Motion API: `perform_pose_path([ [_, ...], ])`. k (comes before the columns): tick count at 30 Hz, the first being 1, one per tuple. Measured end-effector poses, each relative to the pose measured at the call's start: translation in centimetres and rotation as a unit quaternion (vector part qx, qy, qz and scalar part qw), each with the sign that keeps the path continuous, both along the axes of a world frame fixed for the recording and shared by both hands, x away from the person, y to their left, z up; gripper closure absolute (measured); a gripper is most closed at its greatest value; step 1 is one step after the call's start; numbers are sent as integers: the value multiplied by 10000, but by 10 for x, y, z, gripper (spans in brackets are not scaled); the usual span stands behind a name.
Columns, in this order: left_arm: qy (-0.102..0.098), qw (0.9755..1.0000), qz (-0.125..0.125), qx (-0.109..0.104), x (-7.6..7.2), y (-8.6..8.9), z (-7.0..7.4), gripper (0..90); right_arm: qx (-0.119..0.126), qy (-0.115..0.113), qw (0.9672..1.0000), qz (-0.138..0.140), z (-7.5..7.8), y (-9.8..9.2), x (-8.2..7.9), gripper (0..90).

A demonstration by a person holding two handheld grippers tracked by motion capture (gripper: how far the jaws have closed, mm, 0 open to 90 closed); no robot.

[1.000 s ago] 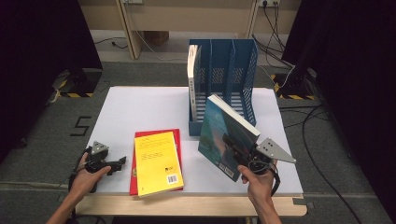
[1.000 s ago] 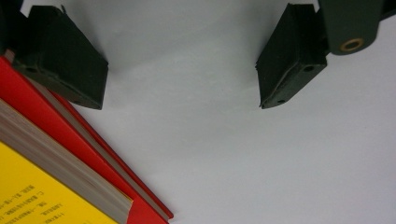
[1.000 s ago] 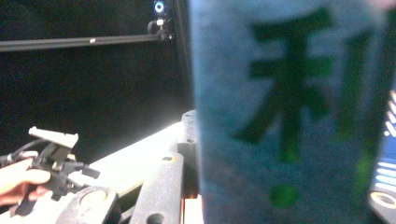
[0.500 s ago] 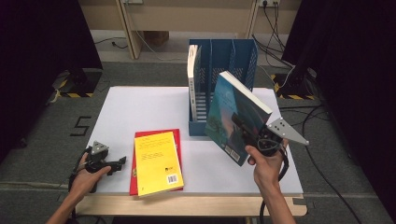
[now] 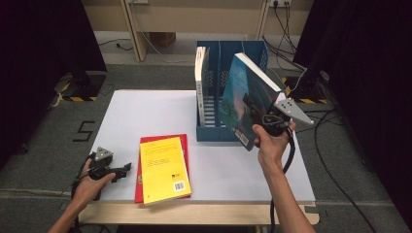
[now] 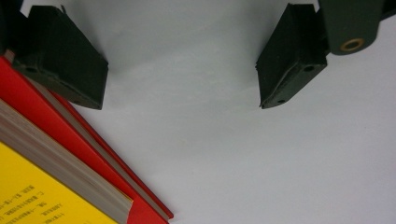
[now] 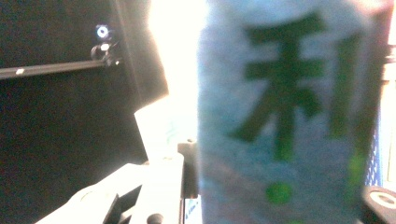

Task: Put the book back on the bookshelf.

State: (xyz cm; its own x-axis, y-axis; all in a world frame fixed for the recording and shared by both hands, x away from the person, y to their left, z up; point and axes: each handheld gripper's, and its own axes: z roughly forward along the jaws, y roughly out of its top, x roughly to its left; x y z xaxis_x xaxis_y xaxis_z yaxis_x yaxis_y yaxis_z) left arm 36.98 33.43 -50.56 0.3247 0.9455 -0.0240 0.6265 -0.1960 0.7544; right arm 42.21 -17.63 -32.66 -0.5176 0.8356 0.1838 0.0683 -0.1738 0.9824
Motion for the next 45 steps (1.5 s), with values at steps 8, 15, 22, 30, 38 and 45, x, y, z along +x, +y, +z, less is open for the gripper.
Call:
perform_pose_path([
  [8, 15, 10000, -12, 20, 0, 0, 0, 153, -169, -47, 9994, -290, 0, 8, 26, 740],
  [15, 15, 10000, -14, 19, 0, 0, 0, 153, -183, 75, 9985, -513, -4, 12, 47, 740],
  [22, 14, 10000, -13, 20, 0, 0, 0, 153, -272, 93, 9970, -724, -8, 19, 69, 740],
  [30, 15, 10000, -14, 14, 0, 0, 0, 153, -140, 141, 9960, -870, -17, 29, 88, 740],
  [38, 7, 10000, -5, -5, 0, 0, 0, 152, -179, 125, 9936, -1109, -23, 37, 112, 739],
  [45, 7, 10000, -7, -5, 0, 0, 0, 151, -141, 233, 9922, -1214, -26, 44, 126, 739],
])
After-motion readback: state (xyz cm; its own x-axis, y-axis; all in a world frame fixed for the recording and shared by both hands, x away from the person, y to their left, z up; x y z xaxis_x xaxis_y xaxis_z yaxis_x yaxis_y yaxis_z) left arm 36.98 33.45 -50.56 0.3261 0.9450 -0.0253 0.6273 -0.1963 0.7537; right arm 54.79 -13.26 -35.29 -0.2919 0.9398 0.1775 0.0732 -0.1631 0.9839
